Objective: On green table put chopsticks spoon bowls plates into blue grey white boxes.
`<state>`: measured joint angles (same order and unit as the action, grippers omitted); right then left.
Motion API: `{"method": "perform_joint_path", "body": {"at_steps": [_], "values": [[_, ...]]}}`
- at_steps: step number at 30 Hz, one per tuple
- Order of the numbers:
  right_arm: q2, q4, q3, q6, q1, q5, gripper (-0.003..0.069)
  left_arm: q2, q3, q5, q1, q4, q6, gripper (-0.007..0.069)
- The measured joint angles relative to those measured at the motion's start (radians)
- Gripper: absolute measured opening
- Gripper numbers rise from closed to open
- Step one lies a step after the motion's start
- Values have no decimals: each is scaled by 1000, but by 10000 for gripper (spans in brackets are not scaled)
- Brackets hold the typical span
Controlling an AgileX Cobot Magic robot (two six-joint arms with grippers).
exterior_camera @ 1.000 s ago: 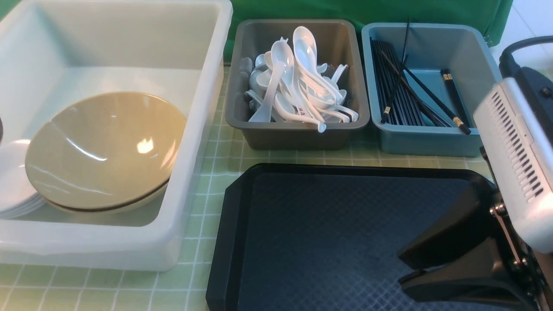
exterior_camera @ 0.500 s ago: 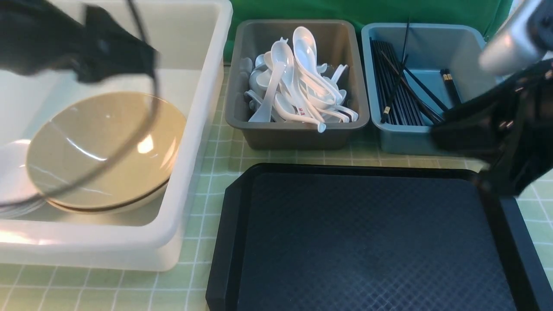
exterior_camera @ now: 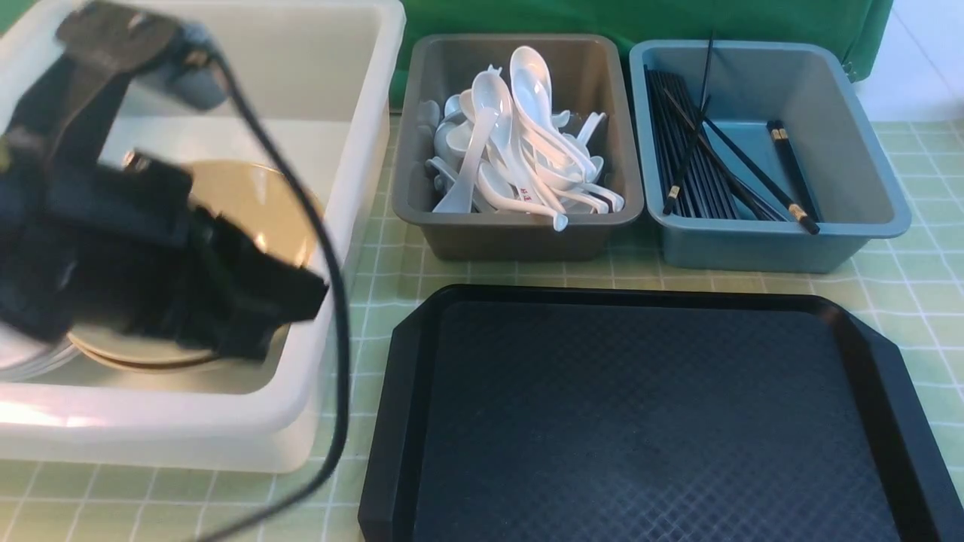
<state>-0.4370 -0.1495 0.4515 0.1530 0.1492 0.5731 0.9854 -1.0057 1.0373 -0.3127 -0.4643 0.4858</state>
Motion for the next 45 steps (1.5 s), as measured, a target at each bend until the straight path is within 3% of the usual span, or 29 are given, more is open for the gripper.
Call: {"method": "perform_joint_path", "body": {"at_steps": [4,8,15,17,22,33,37,42,43,45], "values": [[280,-32,-118,124,0,-172,25,-179,122,35,-3,-35,-58,-1],[430,-34,-159,209,0,-227,24,-407,287,2,-3,-138,-114,-1],[451,-36,-175,156,0,-223,24,-805,551,-223,-4,-436,-157,-1],[451,-37,-175,146,0,-223,25,-868,576,-262,-4,-471,-146,-1],[451,-37,-175,138,0,-223,28,-999,596,-344,-4,-483,-105,-1],[451,-37,-175,136,0,-223,37,-1001,604,-333,-3,-485,-103,-1],[451,-37,-175,136,0,-223,37,-1001,604,-345,-3,-411,-41,-1],[451,-37,-175,136,0,-223,41,-1001,610,-486,-3,-185,32,-1],[451,-37,-175,136,0,-223,42,-1001,621,-519,-3,-128,27,-1],[451,-37,-175,136,0,-223,46,-1001,695,-631,-1,115,-87,-1]]}}
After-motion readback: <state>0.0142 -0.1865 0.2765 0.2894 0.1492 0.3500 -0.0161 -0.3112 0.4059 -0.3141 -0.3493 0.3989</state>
